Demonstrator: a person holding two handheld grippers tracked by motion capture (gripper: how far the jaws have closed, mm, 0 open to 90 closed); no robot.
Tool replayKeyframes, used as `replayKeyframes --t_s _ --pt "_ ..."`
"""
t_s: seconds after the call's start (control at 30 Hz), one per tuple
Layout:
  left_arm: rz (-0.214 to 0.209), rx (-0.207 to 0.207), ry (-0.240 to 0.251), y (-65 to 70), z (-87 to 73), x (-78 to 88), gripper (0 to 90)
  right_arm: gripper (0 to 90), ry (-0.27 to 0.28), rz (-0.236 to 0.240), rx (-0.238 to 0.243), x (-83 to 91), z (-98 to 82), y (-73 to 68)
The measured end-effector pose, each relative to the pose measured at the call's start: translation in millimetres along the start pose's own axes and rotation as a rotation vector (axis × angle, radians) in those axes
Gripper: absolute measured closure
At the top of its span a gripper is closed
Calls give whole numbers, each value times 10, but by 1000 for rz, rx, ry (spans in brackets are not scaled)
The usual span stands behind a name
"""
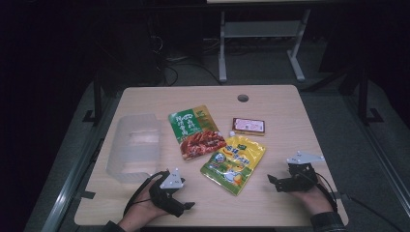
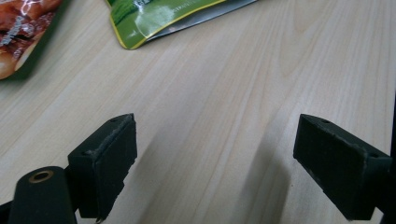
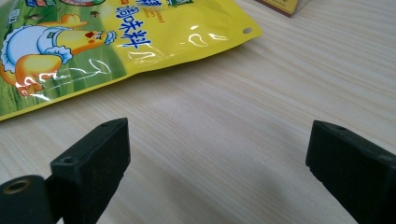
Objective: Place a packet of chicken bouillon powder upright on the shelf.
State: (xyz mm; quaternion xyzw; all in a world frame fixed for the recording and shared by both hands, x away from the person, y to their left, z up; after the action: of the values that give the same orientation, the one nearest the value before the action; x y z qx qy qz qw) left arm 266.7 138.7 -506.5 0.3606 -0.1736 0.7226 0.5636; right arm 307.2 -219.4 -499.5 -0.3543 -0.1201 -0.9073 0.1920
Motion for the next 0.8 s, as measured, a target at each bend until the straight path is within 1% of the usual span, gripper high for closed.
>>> replayKeyframes --t_s 0.1,0.13,0.17,0.27,0.33,0.4,0.43,0.5,0.53,0.57,0.6,0.7,0.73,0.8 --pt "-2 12 5 3 9 8 129 67 1 3 -6 2 0 0" --pt "-1 3 2 -4 12 19 129 68 -1 5 -10 2 -5 0" --pt "-3 16 17 -5 20 17 129 72 -4 10 -10 0 -6 -1" --pt "-9 23 16 -9 24 16 129 98 -2 20 -10 5 11 0" --pt "-11 18 17 -12 24 9 130 134 -1 27 -9 9 43 -5" --pt "-20 16 5 -3 2 4 130 142 -9 29 -2 14 95 -12" --pt "-17 19 12 11 -1 9 130 155 -1 27 0 13 160 -25" --pt "-14 13 11 10 -1 22 130 162 0 30 3 2 191 -35" --pt "-17 17 17 13 -5 30 130 195 -5 38 6 -25 249 -67" --pt "-17 17 17 13 -5 30 130 195 -5 38 6 -25 249 -67" --pt "-16 29 27 16 -5 24 130 211 -12 44 6 -38 274 -86" --pt "-10 24 23 9 -6 37 130 289 -19 71 9 -77 347 -148" --pt "-10 24 26 10 2 41 130 329 -20 72 25 -92 370 -158" --pt "-12 22 27 8 3 45 131 427 -23 78 30 -110 430 -183"
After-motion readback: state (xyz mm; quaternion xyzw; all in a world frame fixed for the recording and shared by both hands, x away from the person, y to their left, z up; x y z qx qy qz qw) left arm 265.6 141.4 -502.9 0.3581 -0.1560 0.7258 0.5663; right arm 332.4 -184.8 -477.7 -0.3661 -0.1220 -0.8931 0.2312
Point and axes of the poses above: each handheld gripper's, and its own axes: x roughly backward along the jaws, z roughly out of its top, y roughly to its right, the point moved 6 cm from there along -x, roughly forward along the jaws, and after that the axes turned 10 degrees about -z, right-handed, at the moved point
